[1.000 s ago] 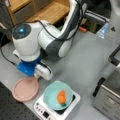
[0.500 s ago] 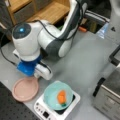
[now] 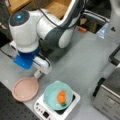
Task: Pick up the pan. Place the pan on the table. Pick up the bowl. Place the bowl on the stove.
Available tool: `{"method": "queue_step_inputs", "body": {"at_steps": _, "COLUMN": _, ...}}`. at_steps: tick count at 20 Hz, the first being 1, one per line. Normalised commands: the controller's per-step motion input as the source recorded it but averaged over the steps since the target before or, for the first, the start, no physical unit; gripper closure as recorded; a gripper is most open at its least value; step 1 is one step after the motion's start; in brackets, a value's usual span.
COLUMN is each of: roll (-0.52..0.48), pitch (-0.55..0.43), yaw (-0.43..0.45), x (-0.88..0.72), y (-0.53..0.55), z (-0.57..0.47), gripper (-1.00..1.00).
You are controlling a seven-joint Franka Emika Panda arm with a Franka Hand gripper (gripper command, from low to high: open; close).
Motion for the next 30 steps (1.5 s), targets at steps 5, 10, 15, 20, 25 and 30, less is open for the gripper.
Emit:
{"method": "queue_step_inputs", "body": {"at_steps": 5, "roll": -0.034, "pitch": 0.035, "yaw": -0.032, "x": -0.02, "y": 0.16, "z": 0.32, "gripper": -1.0}}
{"method": "queue_step_inputs", "body": {"at_steps": 10, "roll": -0.036, "pitch": 0.018, "yaw": -0.057, "x": -0.14, "y": 0.21, "z": 0.36, "gripper": -1.0}}
{"method": "queue_step_inputs", "body": {"at_steps": 15, "roll": 0.022, "pitch": 0.027, "yaw": -0.104, "x": -0.3, "y": 0.31, "z": 0.35, "gripper": -1.0}}
{"method": "queue_step_inputs", "body": {"at_steps": 20, "roll": 0.08, "pitch": 0.016, "yaw": -0.13, "x": -0.39, "y": 0.35, "z": 0.26, "gripper": -1.0}}
{"method": "queue_step_inputs", "body": {"at_steps": 25, "roll": 0.093, "pitch": -0.03, "yaw": -0.093, "x": -0.45, "y": 0.26, "z": 0.12, "gripper": -1.0}}
{"method": "queue_step_inputs", "body": {"at_steps": 30, "roll": 0.074, "pitch": -0.096, "yaw": -0.122, "x": -0.59, "y": 0.24, "z": 0.05, "gripper": -1.0}}
